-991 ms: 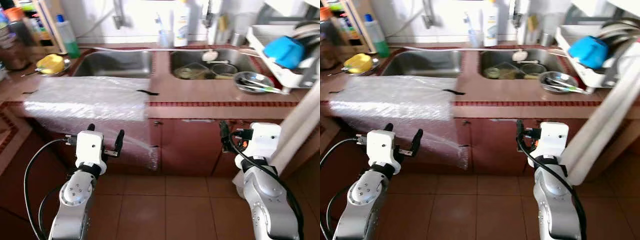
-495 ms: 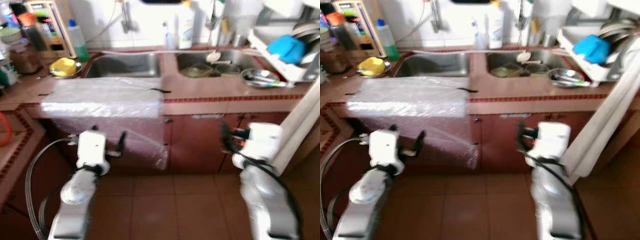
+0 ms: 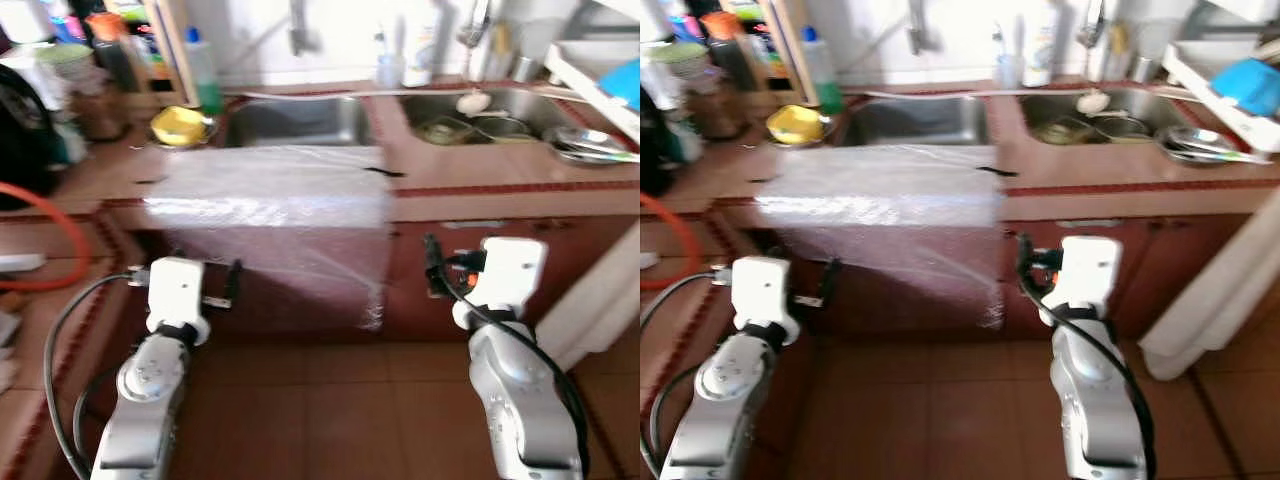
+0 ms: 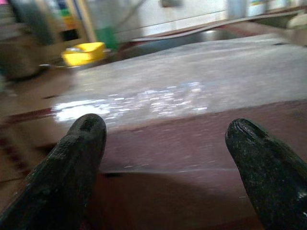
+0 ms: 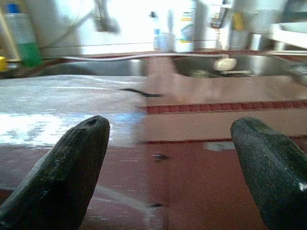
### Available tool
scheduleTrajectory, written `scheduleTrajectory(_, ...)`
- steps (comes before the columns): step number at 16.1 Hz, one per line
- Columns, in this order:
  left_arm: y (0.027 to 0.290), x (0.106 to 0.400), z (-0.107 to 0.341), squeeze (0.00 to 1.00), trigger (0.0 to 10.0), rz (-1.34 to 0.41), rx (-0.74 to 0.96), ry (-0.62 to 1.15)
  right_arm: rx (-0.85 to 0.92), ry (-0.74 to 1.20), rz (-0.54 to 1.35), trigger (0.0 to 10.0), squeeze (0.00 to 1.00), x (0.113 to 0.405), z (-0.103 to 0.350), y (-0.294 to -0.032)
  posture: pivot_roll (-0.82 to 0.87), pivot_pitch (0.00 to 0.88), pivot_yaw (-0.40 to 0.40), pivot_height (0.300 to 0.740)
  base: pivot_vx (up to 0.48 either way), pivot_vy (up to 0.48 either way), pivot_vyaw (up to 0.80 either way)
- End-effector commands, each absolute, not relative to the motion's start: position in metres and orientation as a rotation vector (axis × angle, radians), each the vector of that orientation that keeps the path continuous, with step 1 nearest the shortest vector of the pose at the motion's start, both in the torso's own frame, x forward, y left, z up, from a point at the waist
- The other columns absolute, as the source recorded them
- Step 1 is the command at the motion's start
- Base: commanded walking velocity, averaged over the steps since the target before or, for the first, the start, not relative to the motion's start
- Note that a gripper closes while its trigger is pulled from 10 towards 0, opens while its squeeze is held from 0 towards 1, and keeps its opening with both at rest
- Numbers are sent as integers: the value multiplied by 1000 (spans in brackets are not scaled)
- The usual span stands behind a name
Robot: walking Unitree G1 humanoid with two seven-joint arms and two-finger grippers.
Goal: Kitchen organization
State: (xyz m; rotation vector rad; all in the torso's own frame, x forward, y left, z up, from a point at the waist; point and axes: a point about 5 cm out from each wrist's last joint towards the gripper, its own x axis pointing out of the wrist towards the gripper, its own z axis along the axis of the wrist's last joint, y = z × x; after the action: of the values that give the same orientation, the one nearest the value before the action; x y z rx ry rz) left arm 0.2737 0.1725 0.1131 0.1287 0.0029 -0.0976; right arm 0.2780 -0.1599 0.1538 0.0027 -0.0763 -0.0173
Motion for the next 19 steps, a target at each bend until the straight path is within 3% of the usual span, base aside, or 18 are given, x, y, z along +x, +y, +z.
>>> scheduleTrajectory(1, 165, 277, 113, 0, 10000, -120, 125, -1, -15, -83, -46, 10000, 0, 279, 155, -166, -53, 0, 60, 740, 0, 364, 0)
scheduleTrajectory(6, 162, 297, 120, 0, 10000, -120, 125, -46, -58, -66, -33, 10000, 0, 287, 157, -166, -96, 0, 11, 740, 0, 0, 0)
scheduleTrajectory(9, 142, 289, 118, 0, 10000, -162, 103, -49, -68, -55, -2, 10000, 0, 291, 149, -163, -69, 0, 39, 740, 0, 0, 0)
scheduleTrajectory(14, 144, 285, 117, 0, 10000, -130, 85, -63, -41, -58, 1, 10000, 0, 291, 148, -156, -38, 0, 44, 740, 0, 0, 0)
scheduleTrajectory(19, 158, 284, 146, 0, 10000, -63, 66, -200, -81, -152, 27, 10000, 0, 288, 167, -158, -18, 0, 40, 740, 0, 0, 0)
